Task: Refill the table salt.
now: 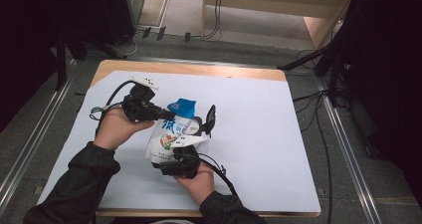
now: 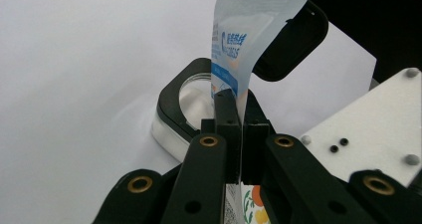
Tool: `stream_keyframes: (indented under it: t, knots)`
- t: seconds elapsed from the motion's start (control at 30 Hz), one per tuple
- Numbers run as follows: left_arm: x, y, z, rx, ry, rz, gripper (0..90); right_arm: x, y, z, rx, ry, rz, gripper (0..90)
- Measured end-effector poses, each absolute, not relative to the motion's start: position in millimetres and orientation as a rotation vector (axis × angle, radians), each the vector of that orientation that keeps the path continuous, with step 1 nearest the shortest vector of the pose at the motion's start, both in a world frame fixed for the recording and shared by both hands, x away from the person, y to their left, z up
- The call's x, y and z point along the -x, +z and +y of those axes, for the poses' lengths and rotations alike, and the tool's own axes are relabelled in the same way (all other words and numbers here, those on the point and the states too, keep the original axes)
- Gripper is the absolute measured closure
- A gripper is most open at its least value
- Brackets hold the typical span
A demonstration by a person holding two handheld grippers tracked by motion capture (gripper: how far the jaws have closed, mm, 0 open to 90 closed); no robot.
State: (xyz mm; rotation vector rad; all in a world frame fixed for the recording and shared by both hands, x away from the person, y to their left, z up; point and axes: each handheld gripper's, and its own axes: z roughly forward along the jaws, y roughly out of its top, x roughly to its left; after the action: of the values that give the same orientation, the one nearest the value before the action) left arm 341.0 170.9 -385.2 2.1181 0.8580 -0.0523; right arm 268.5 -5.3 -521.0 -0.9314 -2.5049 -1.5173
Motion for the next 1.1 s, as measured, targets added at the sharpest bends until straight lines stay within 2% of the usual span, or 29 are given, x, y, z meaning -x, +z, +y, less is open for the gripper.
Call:
stream_keyframes:
  t: [0.5,0.73,1.1]
  knots:
    - [-336,-377,177,-2.107,-0.067,0.828,90.0,-270,-521,-13,0.948,-1.53,-2.52,46.3]
    - [-340,-381,181,-2.087,-0.068,0.892,90.0,-270,-519,-17,0.951,-1.52,-2.522,46.5]
    - [-337,-380,185,-2.095,-0.043,0.892,90.0,-270,-501,-36,0.954,-1.577,-2.51,48.3]
